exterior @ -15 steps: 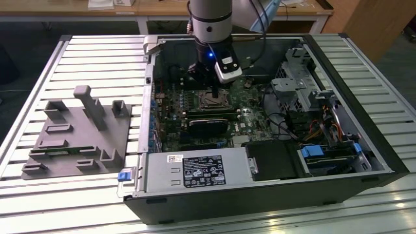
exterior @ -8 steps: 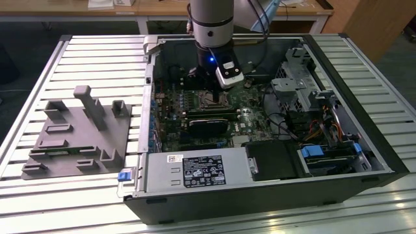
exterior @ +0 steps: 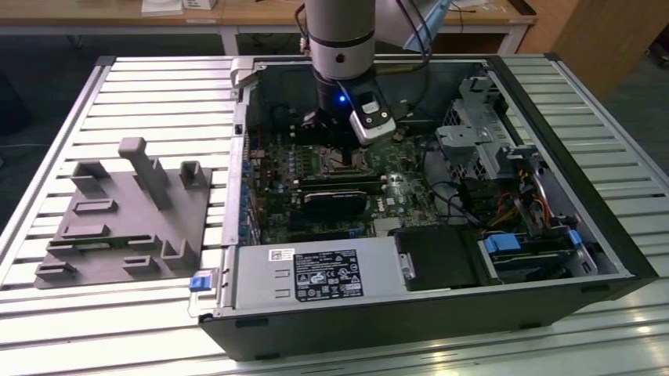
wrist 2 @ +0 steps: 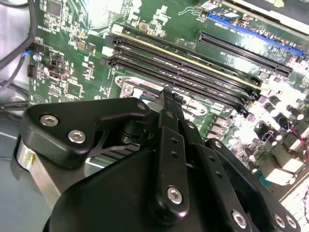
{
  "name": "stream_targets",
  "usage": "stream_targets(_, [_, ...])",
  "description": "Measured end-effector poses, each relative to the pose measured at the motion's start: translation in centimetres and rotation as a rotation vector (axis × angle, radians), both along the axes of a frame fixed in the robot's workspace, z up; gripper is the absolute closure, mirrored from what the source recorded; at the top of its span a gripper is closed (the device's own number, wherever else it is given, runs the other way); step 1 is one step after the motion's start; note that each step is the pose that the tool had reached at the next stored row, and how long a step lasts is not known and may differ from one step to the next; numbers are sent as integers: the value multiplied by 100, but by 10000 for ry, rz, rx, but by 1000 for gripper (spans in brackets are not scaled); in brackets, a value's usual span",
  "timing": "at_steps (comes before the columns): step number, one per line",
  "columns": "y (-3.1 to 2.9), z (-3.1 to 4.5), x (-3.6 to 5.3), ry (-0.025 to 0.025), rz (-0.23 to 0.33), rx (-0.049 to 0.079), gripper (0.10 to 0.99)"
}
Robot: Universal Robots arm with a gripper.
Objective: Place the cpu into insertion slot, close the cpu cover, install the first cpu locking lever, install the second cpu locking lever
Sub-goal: 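Install the second cpu locking lever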
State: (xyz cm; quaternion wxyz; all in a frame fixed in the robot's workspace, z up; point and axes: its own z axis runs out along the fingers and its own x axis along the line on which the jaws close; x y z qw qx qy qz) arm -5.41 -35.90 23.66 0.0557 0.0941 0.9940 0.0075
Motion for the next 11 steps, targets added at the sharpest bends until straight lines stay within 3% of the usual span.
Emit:
stream_targets(4, [-24,-33,-63,0,118,18,980])
stream_targets(11, [-83,-90,-146,-1,126,215,980])
